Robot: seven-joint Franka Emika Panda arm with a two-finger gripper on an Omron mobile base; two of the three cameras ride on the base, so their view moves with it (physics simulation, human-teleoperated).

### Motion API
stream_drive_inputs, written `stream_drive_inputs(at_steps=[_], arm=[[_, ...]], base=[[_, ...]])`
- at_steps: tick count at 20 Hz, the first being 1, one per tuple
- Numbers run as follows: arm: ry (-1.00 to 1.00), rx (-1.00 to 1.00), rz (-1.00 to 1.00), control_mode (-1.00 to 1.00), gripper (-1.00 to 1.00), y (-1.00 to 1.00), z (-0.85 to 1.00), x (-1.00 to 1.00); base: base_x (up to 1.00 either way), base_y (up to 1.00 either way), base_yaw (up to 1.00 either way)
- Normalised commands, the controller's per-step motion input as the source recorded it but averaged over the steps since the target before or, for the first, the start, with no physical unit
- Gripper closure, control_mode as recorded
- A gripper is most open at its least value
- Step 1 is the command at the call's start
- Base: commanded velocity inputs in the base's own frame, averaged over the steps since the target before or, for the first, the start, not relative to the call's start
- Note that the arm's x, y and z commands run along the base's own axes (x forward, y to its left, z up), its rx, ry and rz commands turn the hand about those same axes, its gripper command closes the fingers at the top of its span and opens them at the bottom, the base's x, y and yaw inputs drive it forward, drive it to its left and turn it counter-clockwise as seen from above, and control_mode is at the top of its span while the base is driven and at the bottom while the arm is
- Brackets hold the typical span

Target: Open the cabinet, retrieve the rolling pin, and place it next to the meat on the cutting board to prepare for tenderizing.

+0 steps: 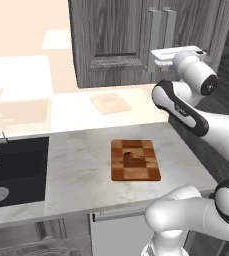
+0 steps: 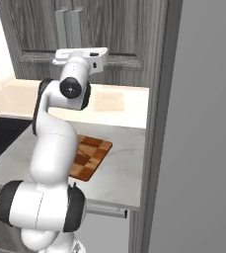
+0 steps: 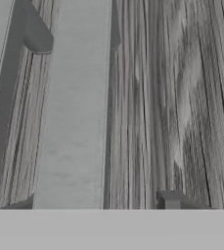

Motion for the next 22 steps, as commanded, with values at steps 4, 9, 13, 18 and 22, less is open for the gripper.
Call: stream_drive_inputs(at_steps=[4,9,13,18,22], arm=[[0.00,0.00,0.00,-1.00,1.00,0.11,-0.06,0.00],[0.00,0.00,0.04,-1.00,1.00,0.20,-0.13,0.01],[0.00,0.00,0.07,-1.00,1.00,0.03,-0.13,-0.08],[-0.02,0.00,0.08,-1.00,1.00,-0.20,-0.06,-0.58],[-0.03,0.00,0.07,-1.00,1.00,-0.36,-0.03,-0.80]], base=[[0.00,0.00,0.00],[0.00,0.00,0.00],[0.00,0.00,0.00],[0.00,0.00,0.00],[0.00,0.00,0.00]])
